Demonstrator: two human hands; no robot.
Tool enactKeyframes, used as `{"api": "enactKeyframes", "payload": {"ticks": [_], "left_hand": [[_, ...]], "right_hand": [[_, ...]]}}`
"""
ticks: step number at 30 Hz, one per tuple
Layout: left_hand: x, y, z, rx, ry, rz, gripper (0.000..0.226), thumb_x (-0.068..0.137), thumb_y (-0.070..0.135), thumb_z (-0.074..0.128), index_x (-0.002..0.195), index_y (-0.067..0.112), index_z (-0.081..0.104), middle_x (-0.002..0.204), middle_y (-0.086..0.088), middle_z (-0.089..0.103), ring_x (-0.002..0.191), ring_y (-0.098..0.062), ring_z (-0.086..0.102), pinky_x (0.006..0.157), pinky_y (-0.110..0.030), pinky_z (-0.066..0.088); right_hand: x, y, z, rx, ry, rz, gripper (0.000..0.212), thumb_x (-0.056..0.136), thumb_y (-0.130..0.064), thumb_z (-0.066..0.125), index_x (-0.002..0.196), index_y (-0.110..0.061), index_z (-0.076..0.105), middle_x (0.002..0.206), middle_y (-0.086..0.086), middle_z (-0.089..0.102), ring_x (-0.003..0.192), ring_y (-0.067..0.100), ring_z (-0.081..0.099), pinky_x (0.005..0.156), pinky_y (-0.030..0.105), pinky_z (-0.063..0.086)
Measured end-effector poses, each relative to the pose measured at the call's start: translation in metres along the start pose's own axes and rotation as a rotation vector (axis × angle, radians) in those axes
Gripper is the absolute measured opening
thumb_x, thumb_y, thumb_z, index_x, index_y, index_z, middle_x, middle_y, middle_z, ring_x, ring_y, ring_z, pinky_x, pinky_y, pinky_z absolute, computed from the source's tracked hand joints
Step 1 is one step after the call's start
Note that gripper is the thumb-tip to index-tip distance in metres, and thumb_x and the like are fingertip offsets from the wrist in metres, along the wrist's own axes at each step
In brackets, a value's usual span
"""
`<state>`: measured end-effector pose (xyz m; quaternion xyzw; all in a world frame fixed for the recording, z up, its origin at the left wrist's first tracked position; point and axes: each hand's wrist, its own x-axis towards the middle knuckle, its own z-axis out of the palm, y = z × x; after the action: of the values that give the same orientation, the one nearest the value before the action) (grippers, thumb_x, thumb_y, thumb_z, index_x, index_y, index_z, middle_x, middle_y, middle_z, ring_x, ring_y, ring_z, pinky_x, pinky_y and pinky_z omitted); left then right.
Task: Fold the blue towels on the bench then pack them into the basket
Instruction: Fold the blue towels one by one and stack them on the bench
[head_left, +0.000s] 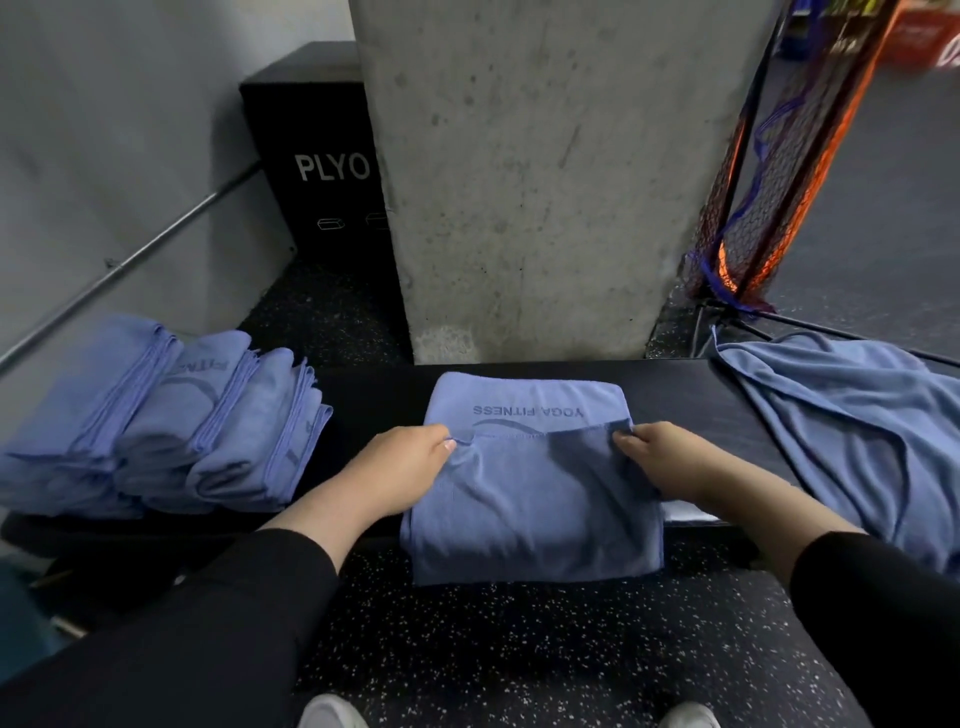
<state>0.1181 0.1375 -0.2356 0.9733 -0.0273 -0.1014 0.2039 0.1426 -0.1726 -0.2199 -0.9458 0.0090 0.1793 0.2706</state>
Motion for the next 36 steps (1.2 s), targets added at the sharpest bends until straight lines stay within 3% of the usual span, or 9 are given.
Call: {"api": "enactKeyframes", "payload": {"ticks": [3,6,11,15,21,24,28,33,36], "left_hand": [[-0.013,-0.001,-0.004,-0.1,0.006,0.063,0.038,0.106,0.037,0.042,0.074,0.016,0.046,0.074,-0.003,0.059,0.068,-0.014,0.052,0.067,-0.038,0.043],[-0.014,-0.002,-0.016,-0.42,0.083,0.103,0.04,0.104,0.037,0.047,0.072,0.013,0.048,0.067,0.002,0.051,0.064,-0.01,0.047,0.069,-0.042,0.045],[0.007,-0.003,-0.03,-0.687,0.319,0.026,0.037,0.102,0.036,0.05,0.08,0.008,0.057,0.067,0.002,0.052,0.069,-0.013,0.047,0.07,-0.037,0.04],[0.038,0.0,-0.027,-0.541,0.418,-0.063,0.037,0.105,0.03,0.048,0.083,0.001,0.056,0.066,-0.005,0.048,0.063,-0.015,0.041,0.06,-0.034,0.031],[0.073,-0.014,0.001,-0.134,0.26,-0.077,0.034,0.104,0.031,0.046,0.079,0.012,0.057,0.069,-0.003,0.061,0.069,-0.025,0.056,0.059,-0.037,0.037],[0.084,-0.015,0.003,-0.06,0.337,-0.108,0.033,0.105,0.031,0.045,0.08,0.012,0.057,0.068,-0.001,0.059,0.063,-0.018,0.052,0.052,-0.033,0.032],[0.098,-0.019,0.006,-0.093,0.391,-0.157,0.03,0.103,0.031,0.05,0.083,0.012,0.06,0.068,-0.004,0.06,0.067,-0.025,0.058,0.055,-0.034,0.037],[0.106,-0.027,0.018,-0.057,0.43,-0.126,0.016,0.101,0.03,0.057,0.1,0.016,0.067,0.099,0.0,0.061,0.089,-0.025,0.061,0.07,-0.035,0.045],[0.108,-0.033,0.022,0.044,0.352,-0.026,0.036,0.099,0.037,0.06,0.132,0.022,0.062,0.132,0.003,0.058,0.12,-0.023,0.053,0.098,-0.04,0.038]], "right_hand": [[-0.009,0.007,-0.003,0.326,-0.021,-0.007,0.035,0.104,-0.033,0.05,0.095,-0.005,0.07,0.082,0.007,0.07,0.078,0.019,0.062,0.074,0.034,0.052],[-0.016,0.007,-0.013,0.763,-0.026,-0.005,0.031,0.104,-0.028,0.052,0.102,-0.004,0.072,0.094,0.013,0.074,0.084,0.021,0.068,0.076,0.035,0.056],[-0.001,-0.004,-0.023,0.853,0.147,-0.066,0.032,0.105,-0.03,0.051,0.102,-0.007,0.074,0.1,0.011,0.077,0.094,0.02,0.071,0.086,0.036,0.052],[0.035,-0.007,-0.018,0.73,0.333,-0.048,0.043,0.1,-0.043,0.049,0.096,-0.004,0.068,0.083,-0.001,0.066,0.079,0.013,0.056,0.072,0.034,0.043],[0.076,0.002,0.002,0.226,0.355,-0.006,0.036,0.105,-0.025,0.044,0.085,0.001,0.057,0.069,0.006,0.055,0.074,0.028,0.052,0.062,0.035,0.03],[0.09,0.008,0.001,0.136,0.396,0.017,0.033,0.105,-0.025,0.043,0.085,-0.003,0.057,0.08,0.014,0.061,0.085,0.035,0.057,0.068,0.033,0.031],[0.099,0.01,-0.001,0.124,0.427,0.037,0.035,0.104,-0.026,0.044,0.08,-0.005,0.056,0.068,0.003,0.053,0.08,0.032,0.052,0.068,0.033,0.032],[0.105,0.015,0.006,0.002,0.467,0.006,0.022,0.098,-0.027,0.056,0.09,-0.007,0.058,0.088,0.009,0.061,0.091,0.035,0.057,0.071,0.036,0.038],[0.104,0.018,0.012,-0.154,0.407,-0.037,0.039,0.094,-0.038,0.062,0.127,-0.017,0.059,0.124,0.01,0.057,0.11,0.038,0.058,0.087,0.044,0.051]]}}
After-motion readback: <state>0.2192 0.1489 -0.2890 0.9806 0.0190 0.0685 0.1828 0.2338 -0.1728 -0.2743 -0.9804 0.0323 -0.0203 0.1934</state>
